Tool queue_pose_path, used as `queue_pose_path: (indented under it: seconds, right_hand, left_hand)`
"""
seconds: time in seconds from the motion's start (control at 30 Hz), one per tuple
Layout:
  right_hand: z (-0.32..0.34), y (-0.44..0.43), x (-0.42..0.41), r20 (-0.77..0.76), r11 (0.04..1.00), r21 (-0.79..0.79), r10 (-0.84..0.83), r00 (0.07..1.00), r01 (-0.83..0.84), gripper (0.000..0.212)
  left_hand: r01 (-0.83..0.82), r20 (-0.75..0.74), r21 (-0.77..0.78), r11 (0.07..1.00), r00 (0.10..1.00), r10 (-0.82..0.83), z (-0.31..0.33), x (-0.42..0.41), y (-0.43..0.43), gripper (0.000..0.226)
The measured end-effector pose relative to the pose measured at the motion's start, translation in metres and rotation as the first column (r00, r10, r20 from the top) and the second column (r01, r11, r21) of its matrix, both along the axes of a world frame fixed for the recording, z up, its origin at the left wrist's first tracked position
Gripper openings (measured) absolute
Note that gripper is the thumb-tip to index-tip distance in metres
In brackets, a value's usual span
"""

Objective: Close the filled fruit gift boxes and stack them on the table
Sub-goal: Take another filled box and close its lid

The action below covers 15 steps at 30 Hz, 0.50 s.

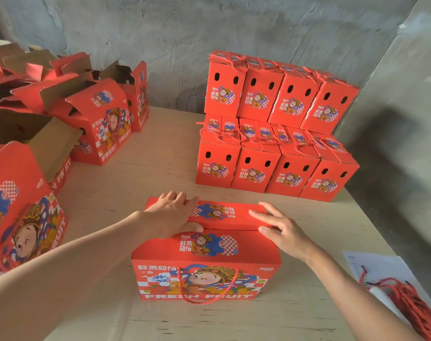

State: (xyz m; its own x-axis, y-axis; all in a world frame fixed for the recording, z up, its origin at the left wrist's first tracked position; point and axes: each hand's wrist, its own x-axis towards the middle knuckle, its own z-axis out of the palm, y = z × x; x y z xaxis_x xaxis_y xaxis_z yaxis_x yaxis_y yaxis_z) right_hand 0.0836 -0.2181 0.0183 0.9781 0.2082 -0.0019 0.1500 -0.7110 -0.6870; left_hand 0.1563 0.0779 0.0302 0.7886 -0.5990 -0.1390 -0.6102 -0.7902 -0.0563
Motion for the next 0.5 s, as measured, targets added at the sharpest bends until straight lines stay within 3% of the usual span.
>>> queue_pose_path:
  seconds: [0.13, 0.2, 0.27, 0.43, 0.5]
  right_hand:
    - [0.007, -0.002, 0.000, -0.016, 0.994, -0.102, 0.020, 1.000, -0.022, 0.040]
    - [0.008, 0.001, 0.000, 0.074, 0.961, -0.264, 0.102, 0.992, -0.079, 0.039]
    - [0.001, 0.009, -0.003, 0.111, 0.893, -0.418, 0.232, 0.966, -0.166, 0.044]
    - [-0.004, 0.020, -0.003, 0.032, 0.911, -0.352, 0.239, 0.970, -0.213, 0.043]
    - [0.001, 0.016, 0.001, 0.019, 0.893, -0.398, 0.237, 0.971, -0.210, 0.042]
  left_hand:
    - [0.026, -0.087, -0.079, 0.997, 0.996, -0.032, -0.001, 0.001, 0.018, 0.088]
    - [0.010, -0.067, -0.136, 0.991, 0.998, -0.019, -0.007, -0.002, 0.022, 0.067]
    - [-0.007, -0.052, -0.136, 0.991, 0.999, 0.000, -0.014, -0.007, 0.020, 0.062]
    - [0.002, -0.028, -0.101, 0.995, 1.000, -0.005, -0.022, -0.006, 0.016, 0.049]
    - [-0.017, -0.033, -0.089, 0.996, 0.999, 0.015, -0.017, -0.005, 0.014, 0.050]
